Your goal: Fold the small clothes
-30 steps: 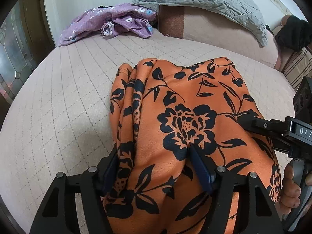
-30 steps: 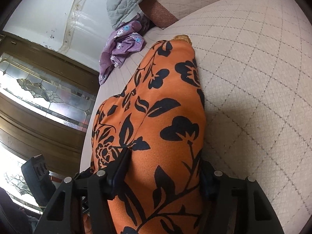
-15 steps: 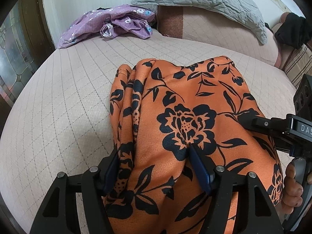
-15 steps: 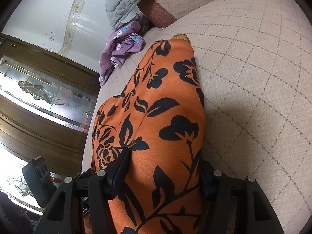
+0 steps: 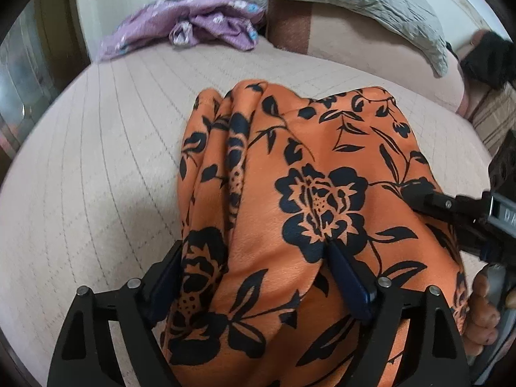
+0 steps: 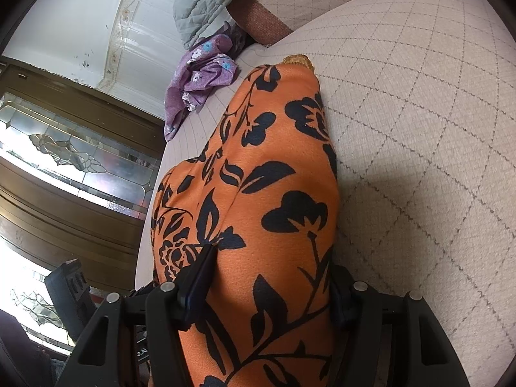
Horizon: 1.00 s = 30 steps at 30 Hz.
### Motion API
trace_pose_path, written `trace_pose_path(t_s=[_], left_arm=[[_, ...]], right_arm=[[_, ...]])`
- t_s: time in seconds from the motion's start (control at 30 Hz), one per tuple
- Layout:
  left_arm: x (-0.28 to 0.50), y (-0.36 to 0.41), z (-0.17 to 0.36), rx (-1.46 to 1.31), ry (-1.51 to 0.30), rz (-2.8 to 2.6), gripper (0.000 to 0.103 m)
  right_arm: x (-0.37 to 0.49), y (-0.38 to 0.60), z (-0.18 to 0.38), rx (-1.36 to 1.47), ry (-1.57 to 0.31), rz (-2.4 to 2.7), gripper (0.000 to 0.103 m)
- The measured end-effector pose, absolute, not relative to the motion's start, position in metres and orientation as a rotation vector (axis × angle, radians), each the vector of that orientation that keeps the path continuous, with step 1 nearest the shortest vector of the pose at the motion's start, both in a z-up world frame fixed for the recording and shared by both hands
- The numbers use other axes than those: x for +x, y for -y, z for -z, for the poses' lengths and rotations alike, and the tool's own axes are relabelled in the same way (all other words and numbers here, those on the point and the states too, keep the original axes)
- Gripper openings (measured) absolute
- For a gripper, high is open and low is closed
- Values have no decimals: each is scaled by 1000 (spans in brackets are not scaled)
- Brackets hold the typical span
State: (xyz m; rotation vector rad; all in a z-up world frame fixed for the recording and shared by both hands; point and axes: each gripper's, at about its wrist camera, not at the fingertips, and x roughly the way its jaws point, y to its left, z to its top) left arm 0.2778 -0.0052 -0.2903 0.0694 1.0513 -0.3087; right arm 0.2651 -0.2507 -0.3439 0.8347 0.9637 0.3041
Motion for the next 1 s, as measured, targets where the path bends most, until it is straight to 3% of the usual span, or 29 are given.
trace_pose_path(t_s=[0.1,0.2,0.33,0.5,1.0], left_arm=[[279,1,289,51,-1055,307,83],[271,8,281,99,-1014,310,59],[271,1,268,51,-985,298,27],[262,4,252,45,-938,320,22],[196,12,202,23,-797,417,21]], right_arm=[[265,248,342,823,-961,-297,63],[264,244,338,798,-952,-286,62],[260,238,322,734,-915,-270,52],[251,230,297,657,-861,-277,47],[203,238,249,639,-762,-288,41]])
